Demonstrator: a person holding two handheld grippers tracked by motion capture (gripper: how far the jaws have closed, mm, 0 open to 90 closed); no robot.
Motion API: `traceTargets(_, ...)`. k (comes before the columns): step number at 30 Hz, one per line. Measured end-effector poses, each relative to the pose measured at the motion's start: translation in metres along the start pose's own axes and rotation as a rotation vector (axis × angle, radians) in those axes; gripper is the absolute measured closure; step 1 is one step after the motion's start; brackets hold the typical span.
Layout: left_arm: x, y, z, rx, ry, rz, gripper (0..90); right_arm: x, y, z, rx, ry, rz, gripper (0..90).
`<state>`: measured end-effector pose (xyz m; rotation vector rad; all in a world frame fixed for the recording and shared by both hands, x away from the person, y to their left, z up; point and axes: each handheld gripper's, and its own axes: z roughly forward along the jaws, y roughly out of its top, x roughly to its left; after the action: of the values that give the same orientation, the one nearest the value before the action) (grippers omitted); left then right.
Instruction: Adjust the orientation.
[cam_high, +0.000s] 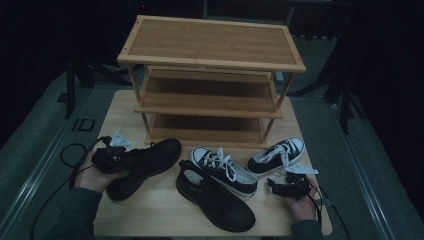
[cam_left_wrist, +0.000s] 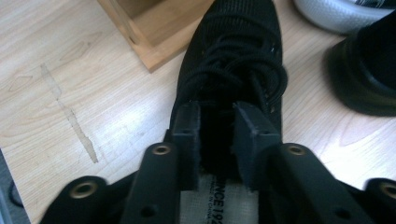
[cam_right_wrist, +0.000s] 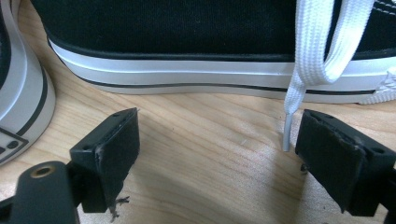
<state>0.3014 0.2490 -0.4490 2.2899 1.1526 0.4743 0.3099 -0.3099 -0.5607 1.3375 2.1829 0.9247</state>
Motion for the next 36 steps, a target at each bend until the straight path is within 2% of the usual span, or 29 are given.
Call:
traceTargets(1, 0.001, 0.001, -0.004, -0.023, -0.004, -0.014, 67.8, 0.000, 0.000, 0.000, 0.000, 0.000, 0.000, 13.6)
traceTargets(4, 0.002, 0.004, -0.011, -0.049, 0.012, -0.021, 65.6, 0.000, 0.000, 0.000, 0.000, 0.000, 0.000, 13.6)
traceTargets(7, 0.005, 0.008, -0.009, -0.023, 0.024, -0.015, 64.9, 0.000, 0.000, 0.000, 0.000, 0.001, 0.000, 13.6)
traceTargets(12, 0.010, 0.007, 0.002, 0.028, 0.006, -0.013, 63.5, 0.000, 0.000, 0.000, 0.000, 0.002, -0.001, 13.6)
traceTargets(15, 0.010, 0.005, 0.012, 0.074, 0.001, 0.001, 63.8, 0.000, 0.000, 0.000, 0.000, 0.002, -0.001, 13.6)
traceTargets(17, 0.011, 0.004, 0.019, 0.103, 0.002, 0.009, 65.7, 0.000, 0.000, 0.000, 0.000, 0.002, -0.001, 13.6)
traceTargets(23, 0.014, 0.005, 0.029, 0.141, 0.008, -0.004, 74.3, 0.000, 0.000, 0.000, 0.000, 0.003, -0.001, 13.6)
traceTargets(24, 0.014, 0.004, 0.029, 0.142, 0.010, -0.001, 81.8, 0.000, 0.000, 0.000, 0.000, 0.003, -0.001, 13.6)
traceTargets(26, 0.014, 0.004, 0.029, 0.132, 0.017, 0.001, 86.8, 0.000, 0.000, 0.000, 0.000, 0.003, -0.001, 13.6)
traceTargets(36, 0.019, -0.001, 0.022, 0.068, 0.030, -0.036, 87.8, 0.000, 0.000, 0.000, 0.000, 0.005, -0.003, 13.6)
